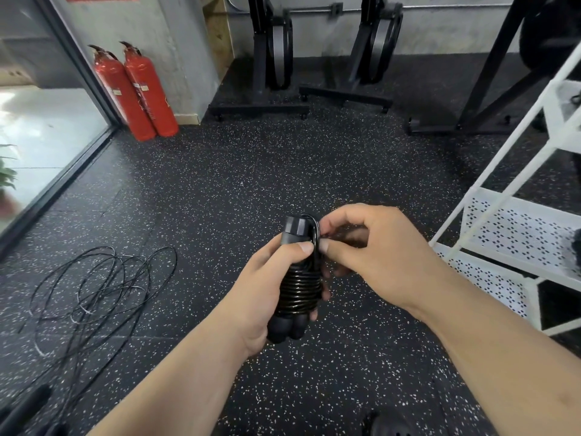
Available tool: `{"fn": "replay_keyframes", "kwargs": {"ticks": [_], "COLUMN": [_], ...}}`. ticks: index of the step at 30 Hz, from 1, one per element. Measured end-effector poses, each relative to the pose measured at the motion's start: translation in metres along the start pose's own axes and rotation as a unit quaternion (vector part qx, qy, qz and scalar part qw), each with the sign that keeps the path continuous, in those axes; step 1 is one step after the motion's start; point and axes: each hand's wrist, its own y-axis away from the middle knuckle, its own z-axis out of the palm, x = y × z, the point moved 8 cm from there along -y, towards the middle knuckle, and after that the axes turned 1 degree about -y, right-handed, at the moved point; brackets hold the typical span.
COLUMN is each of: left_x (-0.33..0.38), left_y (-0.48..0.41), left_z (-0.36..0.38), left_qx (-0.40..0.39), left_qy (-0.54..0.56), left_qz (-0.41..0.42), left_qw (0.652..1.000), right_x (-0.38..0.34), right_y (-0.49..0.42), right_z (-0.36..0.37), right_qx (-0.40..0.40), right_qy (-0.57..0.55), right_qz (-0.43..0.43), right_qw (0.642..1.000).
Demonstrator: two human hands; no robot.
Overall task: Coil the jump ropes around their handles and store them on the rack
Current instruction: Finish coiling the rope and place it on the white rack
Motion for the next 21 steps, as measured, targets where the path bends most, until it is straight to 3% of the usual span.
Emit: {"fn": "replay_keyframes", "kwargs": {"ticks": [6, 14, 21], "left_x": [0.0, 0.004, 0.015], "left_y": [0.001, 0.002, 0.005], "left_z": [-0.003, -0.003, -0.006], "left_qx": [0.035, 0.073, 0.104], "left_qy": [0.0, 0.013, -0.016], "left_qz": [0.007, 0.031, 0.074], "left_qw": [0.999, 0.997, 0.992], "right_x": [0.003, 0.006, -0.001], "right_y": [0.0, 0.002, 0.003], "right_z": [0.004, 0.004, 0.011], "right_qx": [0.042, 0.107, 0.098], "right_qy": [0.106, 0.126, 0.137], "right_qz": [-0.011, 0.012, 0.004], "right_qw": [0.993, 0.986, 0.986]}}
